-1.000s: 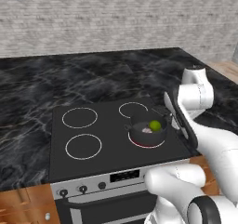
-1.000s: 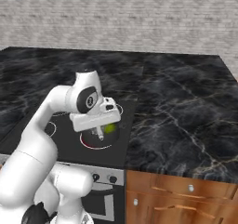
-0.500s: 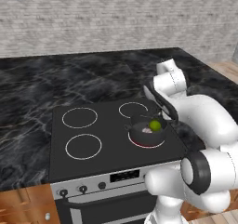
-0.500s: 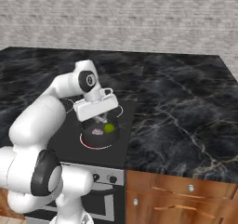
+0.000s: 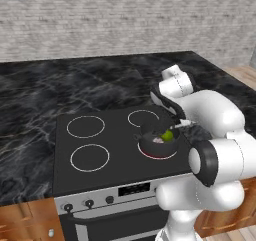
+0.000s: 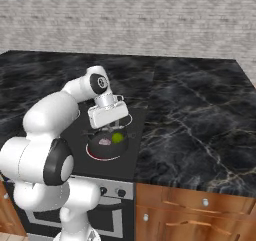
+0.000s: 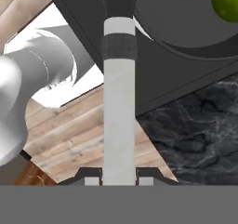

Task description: Put the garlic and lime in the pot. Retrieve the spatula and lightly stir the vegetables in the pot.

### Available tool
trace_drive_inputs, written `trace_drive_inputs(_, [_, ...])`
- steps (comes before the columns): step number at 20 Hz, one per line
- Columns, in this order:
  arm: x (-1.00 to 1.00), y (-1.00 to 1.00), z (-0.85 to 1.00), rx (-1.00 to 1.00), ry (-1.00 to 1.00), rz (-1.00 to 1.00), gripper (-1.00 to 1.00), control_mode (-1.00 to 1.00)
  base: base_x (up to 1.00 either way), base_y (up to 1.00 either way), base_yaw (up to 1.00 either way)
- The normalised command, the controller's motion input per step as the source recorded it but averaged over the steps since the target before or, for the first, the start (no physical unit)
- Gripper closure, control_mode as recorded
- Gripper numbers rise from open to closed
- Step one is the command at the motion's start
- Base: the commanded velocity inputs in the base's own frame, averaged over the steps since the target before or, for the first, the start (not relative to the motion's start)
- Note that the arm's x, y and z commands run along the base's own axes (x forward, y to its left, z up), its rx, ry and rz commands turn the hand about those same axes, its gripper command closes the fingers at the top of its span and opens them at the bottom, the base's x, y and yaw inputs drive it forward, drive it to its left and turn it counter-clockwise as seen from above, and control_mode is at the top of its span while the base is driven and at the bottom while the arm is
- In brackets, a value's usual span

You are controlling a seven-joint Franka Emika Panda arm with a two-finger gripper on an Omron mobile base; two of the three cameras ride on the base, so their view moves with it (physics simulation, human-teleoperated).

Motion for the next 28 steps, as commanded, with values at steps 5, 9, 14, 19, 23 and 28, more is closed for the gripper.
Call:
trace_drive_inputs(5, [0.0,0.01,-0.11,0.05,-0.01,0.09,1.0,-1.0,0.0,0.0,0.0])
trace_drive_inputs(9, [0.0,-0.08,0.0,0.02,0.14,0.11,1.0,-1.0,0.0,0.0,0.0])
trace_drive_inputs(14, [0.01,-0.36,0.02,0.01,0.06,0.03,1.0,-1.0,0.0,0.0,0.0])
trace_drive_inputs(19, [0.0,-0.08,0.04,0.0,0.0,0.0,1.0,-1.0,0.0,0.0,0.0])
trace_drive_inputs(23, [0.12,-0.05,0.0,0.0,0.0,-0.03,1.0,-1.0,0.0,0.0,0.0])
trace_drive_inputs(28, [0.12,0.0,-0.14,0.0,0.01,-0.05,1.0,-1.0,0.0,0.0,0.0])
